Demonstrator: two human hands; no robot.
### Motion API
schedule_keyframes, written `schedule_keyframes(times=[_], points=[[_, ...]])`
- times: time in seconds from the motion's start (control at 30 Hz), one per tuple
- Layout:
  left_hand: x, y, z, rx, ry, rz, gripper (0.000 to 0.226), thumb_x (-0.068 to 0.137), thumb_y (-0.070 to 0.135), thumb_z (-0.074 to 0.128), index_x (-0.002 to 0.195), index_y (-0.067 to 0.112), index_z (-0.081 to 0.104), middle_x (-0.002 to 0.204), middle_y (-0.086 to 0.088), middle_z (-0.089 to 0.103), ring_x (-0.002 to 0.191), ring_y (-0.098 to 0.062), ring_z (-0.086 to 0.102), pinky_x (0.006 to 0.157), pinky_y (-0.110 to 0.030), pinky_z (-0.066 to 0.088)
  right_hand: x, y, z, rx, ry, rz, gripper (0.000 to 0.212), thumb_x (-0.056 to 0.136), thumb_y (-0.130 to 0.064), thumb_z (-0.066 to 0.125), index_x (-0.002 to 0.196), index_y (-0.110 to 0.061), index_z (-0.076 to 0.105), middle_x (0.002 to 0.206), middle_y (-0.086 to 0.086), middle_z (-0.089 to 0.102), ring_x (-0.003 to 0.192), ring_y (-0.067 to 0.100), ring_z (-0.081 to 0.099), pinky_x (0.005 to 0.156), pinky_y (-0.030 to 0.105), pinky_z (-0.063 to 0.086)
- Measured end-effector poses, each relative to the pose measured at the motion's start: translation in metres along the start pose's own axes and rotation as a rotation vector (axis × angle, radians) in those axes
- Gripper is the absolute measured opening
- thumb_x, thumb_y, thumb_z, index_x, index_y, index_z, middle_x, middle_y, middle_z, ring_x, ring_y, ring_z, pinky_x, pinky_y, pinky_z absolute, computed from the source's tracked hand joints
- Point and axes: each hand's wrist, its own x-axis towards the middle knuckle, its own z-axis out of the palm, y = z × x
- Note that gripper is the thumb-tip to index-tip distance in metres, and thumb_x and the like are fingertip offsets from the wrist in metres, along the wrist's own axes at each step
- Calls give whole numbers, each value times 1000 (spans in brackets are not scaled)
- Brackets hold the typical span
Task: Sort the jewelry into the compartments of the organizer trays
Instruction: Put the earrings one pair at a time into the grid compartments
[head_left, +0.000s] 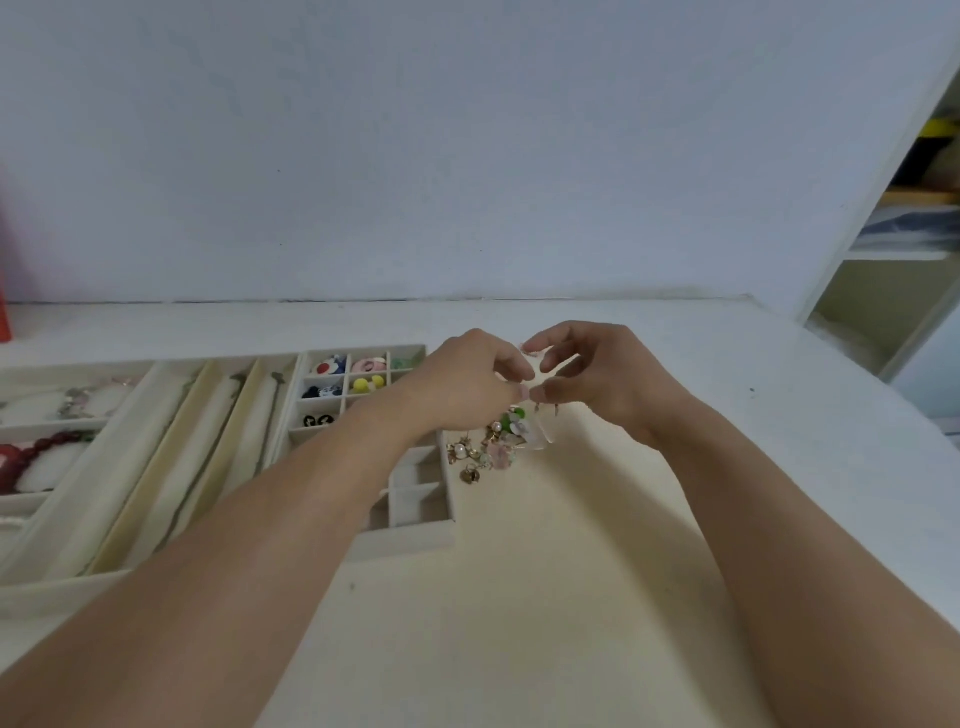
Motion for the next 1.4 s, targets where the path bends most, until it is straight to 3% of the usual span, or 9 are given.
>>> schedule_keyframes(times=[0.17,0.3,0.43,0.5,0.8,0.9,1.13,1.27,1.4], points=[[4,-3,-2,-75,48,-27,18,97,19,61,106,26,74,111,11,70,95,-9,61,67,-21,42,-1,-3,0,159,-39,-20,43,80,15,70,107,-17,73,90,0,69,78,18,65,76,28,52],[4,-4,-4,-113,96,-20,12,94,25,66,99,27,76,104,9,73,94,-11,64,74,-23,47,-2,-4,2,184,-3,-28,40,79,15,72,101,-18,73,95,5,69,82,21,68,89,47,55],[4,-4,-4,-152,120,11,9,93,29,69,92,30,78,91,14,73,83,-7,63,77,-26,50,-4,-9,7,166,85,-28,36,72,7,84,98,-13,70,88,5,60,69,6,64,52,11,42],[5,-6,-4,-161,139,21,8,92,28,71,87,31,77,80,20,68,74,0,59,70,-21,44,-4,-8,8,166,133,-46,35,70,6,86,95,-10,68,81,3,56,60,0,60,44,7,36],[2,-14,-15,-161,212,-31,15,90,36,73,90,21,74,80,8,70,70,-7,61,54,-13,43,4,0,0,-126,304,-122,18,80,-16,84,91,-24,72,82,-6,69,70,1,62,50,11,40],[-3,-18,-25,-222,281,-17,19,92,39,70,91,20,70,80,12,74,82,-6,68,68,-18,51,16,12,-12,-264,425,0,14,91,-18,72,100,-28,74,92,-9,72,74,0,61,60,12,42],[-16,-27,-49,-168,321,22,11,93,33,69,101,25,67,77,11,76,79,-7,67,68,-24,45,52,16,18,-640,224,47,20,94,-14,64,111,-12,76,113,8,73,102,30,68,85,36,56],[-32,-42,-57,-111,359,65,23,92,36,70,115,30,65,75,16,75,73,-1,64,72,-21,44,65,18,33,-853,113,91,31,91,-5,49,63,-17,46,72,1,48,80,32,47,60,26,37],[-43,-58,-75,-85,370,100,22,93,30,70,114,29,67,74,14,74,64,-4,63,68,-24,48,76,19,39,-1012,85,103,15,97,-10,43,94,-11,58,109,9,52,110,31,51,78,33,41]])
